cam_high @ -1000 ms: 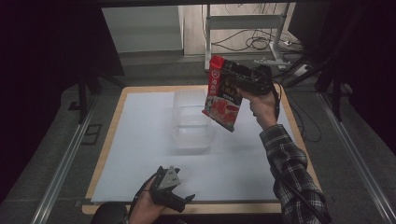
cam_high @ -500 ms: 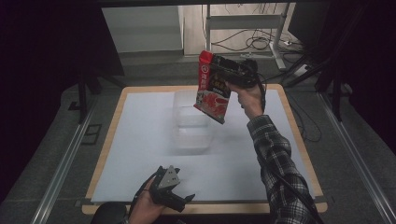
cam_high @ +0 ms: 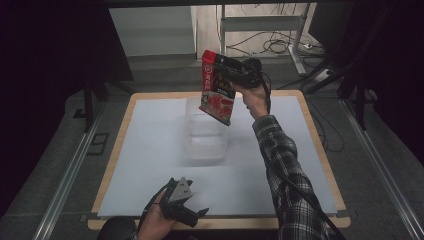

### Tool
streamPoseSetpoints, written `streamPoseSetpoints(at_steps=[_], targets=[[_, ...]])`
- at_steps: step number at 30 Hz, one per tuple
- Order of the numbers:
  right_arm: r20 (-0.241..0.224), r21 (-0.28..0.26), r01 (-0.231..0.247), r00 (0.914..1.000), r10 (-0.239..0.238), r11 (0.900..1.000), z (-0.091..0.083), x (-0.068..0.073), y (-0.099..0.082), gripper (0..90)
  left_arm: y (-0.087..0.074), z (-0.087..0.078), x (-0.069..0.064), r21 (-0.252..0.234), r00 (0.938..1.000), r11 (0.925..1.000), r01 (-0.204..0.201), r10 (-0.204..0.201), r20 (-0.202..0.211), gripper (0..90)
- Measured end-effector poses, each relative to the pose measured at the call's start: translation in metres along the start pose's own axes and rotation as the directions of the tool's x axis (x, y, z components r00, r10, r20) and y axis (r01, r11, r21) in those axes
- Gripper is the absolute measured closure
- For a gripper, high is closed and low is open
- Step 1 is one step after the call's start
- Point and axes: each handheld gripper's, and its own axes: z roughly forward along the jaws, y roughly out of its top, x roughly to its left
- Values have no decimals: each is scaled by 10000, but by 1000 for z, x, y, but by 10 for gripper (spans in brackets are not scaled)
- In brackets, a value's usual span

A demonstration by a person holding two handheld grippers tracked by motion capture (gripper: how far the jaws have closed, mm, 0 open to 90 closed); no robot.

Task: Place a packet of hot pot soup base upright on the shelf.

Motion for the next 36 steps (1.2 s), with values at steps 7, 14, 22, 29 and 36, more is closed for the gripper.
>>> streamPoseSetpoints(at_steps=[7, 14, 22, 29, 36], targets=[[60, -58, 70, 10000, -70, 10000, 14, -3, 0, 761, 0, -1, 1, -11, 10000, 10000, 4, -4, 6, 0], [141, -26, 168, 9998, -168, 9999, 30, -6, -4, 760, 0, -1, 1, -31, 10000, 10000, 10, -10, 30, 0], [-34, -56, 307, 9995, -307, 9995, 42, -7, -9, 760, -1, -1, 1, -19, 10000, 10000, 19, -19, 40, 0], [-184, 45, 746, 9971, -745, 9972, 50, -1, -14, 760, 0, -1, 0, 0, 10000, 10000, -8, 8, 49, 0], [-274, 193, 837, 9962, -832, 9963, 57, 1, -21, 760, -1, 0, 0, 28, 10000, 10000, -19, 19, 38, 0]])
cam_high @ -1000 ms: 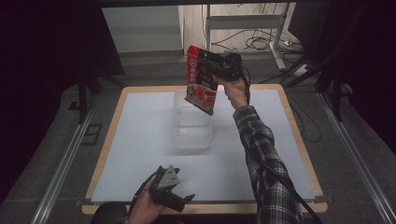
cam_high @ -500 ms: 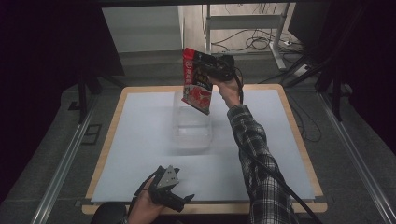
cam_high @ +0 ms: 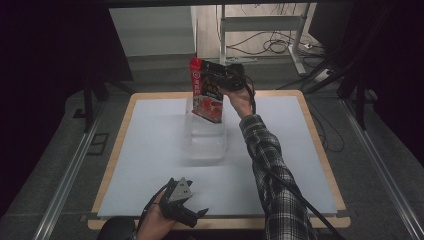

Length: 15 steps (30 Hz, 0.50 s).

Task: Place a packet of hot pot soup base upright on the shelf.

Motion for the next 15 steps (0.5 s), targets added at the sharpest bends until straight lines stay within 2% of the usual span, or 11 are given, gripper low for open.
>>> streamPoseSetpoints(at_steps=[13, 15], targets=[[-152, 454, 182, 9997, -175, 9988, 11, 6, -25, 745, 0, 0, 0, -15, 10000, 10000, 43, -43, -3, 0], [-103, 254, 133, 9999, -130, 9996, 8, 6, -30, 732, 0, 0, 0, -24, 10000, 10000, 40, -40, 6, 0]])
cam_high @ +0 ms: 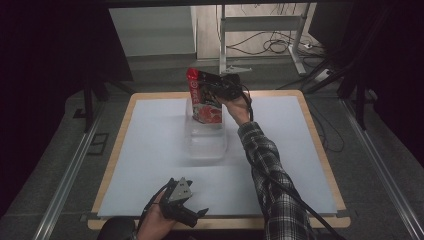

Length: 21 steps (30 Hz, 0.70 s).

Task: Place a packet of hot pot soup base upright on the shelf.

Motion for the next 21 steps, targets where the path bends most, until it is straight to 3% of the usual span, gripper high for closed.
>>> streamPoseSetpoints(at_steps=[6, 21], targets=[[64, -129, -406, 9992, 406, 9991, -8, -7, -10, 702, 0, 1, -1, 48, 10000, 10000, -8, 8, 23, 0], [450, 533, 158, 9988, -182, 9985, -11, -5, -11, 419, 0, 0, 0, -171, 10000, 9999, 2, -2, -4, 0]])
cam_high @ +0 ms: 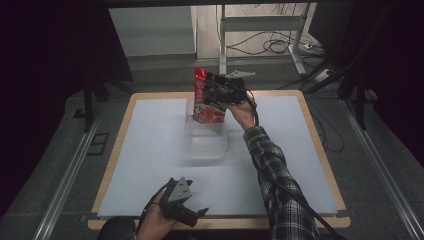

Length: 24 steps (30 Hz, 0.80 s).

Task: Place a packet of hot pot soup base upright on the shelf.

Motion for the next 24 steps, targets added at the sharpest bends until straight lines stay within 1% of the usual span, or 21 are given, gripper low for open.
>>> streamPoseSetpoints(at_steps=[2, 4, 7, 10, 12, 15, 20, 24], targets=[[49, -31, 2, 10000, -2, 10000, -2, 0, 1, 394, 0, 0, 0, -7, 10000, 10000, 2, -2, 33, 0], [2, 32, -46, 10000, 46, 10000, -3, 1, 2, 377, 0, 0, 0, -15, 10000, 10000, 9, -9, 35, 0], [112, 142, 103, 9999, -104, 9998, -7, 2, 4, 352, 0, 0, 0, -123, 9999, 9999, 108, -106, 103, 0], [382, 327, 295, 9988, -308, 9990, -10, 4, 5, 328, 0, 1, 0, -126, 9999, 9999, 102, -100, 87, 0], [436, 424, 319, 9985, -337, 9986, -13, 4, 6, 311, 0, 1, 0, -136, 9998, 9998, 151, -150, 129, 0], [412, 460, 362, 9984, -381, 9983, -17, 5, 7, 288, 0, 1, 0, -144, 9998, 9998, 167, -166, 124, 0], [321, 712, 453, 9984, -476, 9964, -23, 6, 9, 234, -1, 1, 0, -88, 9999, 9998, 151, -150, 59, 0], [213, 745, 350, 9991, -367, 9966, -30, 7, 10, 194, 0, 1, 0, -92, 9999, 9999, 113, -113, 63, 0]])
